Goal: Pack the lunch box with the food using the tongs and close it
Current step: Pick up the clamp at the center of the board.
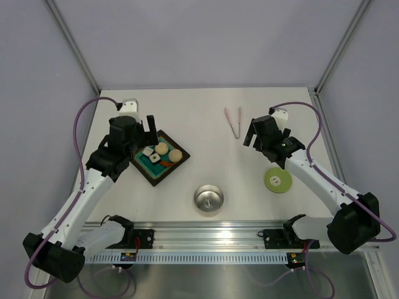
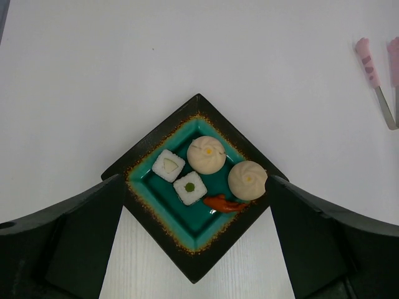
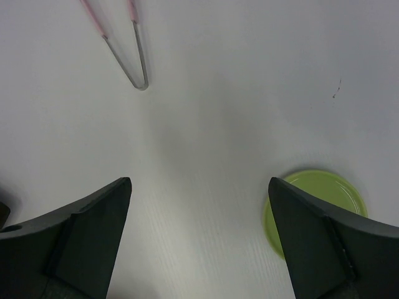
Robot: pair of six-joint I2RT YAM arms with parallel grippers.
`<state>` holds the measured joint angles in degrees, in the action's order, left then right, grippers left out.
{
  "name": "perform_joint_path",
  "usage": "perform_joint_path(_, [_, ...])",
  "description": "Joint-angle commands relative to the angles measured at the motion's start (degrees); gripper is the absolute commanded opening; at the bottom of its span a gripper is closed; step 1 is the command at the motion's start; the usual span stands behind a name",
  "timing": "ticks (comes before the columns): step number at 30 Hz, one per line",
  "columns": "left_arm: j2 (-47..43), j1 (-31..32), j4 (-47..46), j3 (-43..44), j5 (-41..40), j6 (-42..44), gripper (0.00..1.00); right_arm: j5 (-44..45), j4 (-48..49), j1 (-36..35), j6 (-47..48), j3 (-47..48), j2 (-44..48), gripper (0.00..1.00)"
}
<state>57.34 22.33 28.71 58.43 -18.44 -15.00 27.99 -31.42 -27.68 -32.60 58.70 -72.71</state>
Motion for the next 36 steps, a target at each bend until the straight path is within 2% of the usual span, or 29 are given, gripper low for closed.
perform_joint_path(1, [-0.83,-0.18,-3.40,-0.52,-0.11,0.05,0.99,0.93,1.97,0.35,0.69,0.89,1.16,0.99])
perform_joint_path(5, [-0.13,-0.09,-2.87,-0.95,0.59,1.12,0.99,-2.58,2.68,0.26,2.80,0.72,1.78,0.99])
perform_joint_path(10, [0.14,-0.18,-3.40,-2.19,0.15,-2.04,0.99,-6.19,4.96,0.35,4.21,-0.60,3.18,0.99])
perform_joint_path(14, [7.42,-0.53,4.76,2.90,1.82,-3.80,0.99,-6.19,3.74,0.35,3.25,-0.08,3.10,0.99])
perform_joint_path(19, [11.03,-1.32,4.34,0.37,3.49,-9.77,0.99,-9.52,3.47,0.26,4.83,-0.42,2.83,0.99])
perform_joint_path(21, [12.53,-4.39,4.08,-0.69,6.55,-12.92,0.99,-11.10,3.73,0.26,5.00,-1.30,3.01,0.99])
perform_joint_path(25, [15.60,-10.54,4.51,-3.32,7.80,-17.15,0.99,-12.96,4.79,0.26,4.91,-2.80,3.54,0.99])
perform_joint_path(29, [17.01,-19.31,1.54,-7.61,11.48,-21.90,0.99,-13.75,5.23,0.26,4.91,-3.41,3.71,1.00])
perform_joint_path(30, [17.36,-20.38,0.48,-8.68,14.54,-23.48,0.99,-13.75,5.31,0.26,4.83,-3.41,3.71,0.99])
perform_joint_path(36, [18.16,-21.71,-7.16,-14.31,19.65,-28.06,0.99,-14.45,5.49,0.26,5.18,-2.89,3.28,0.99])
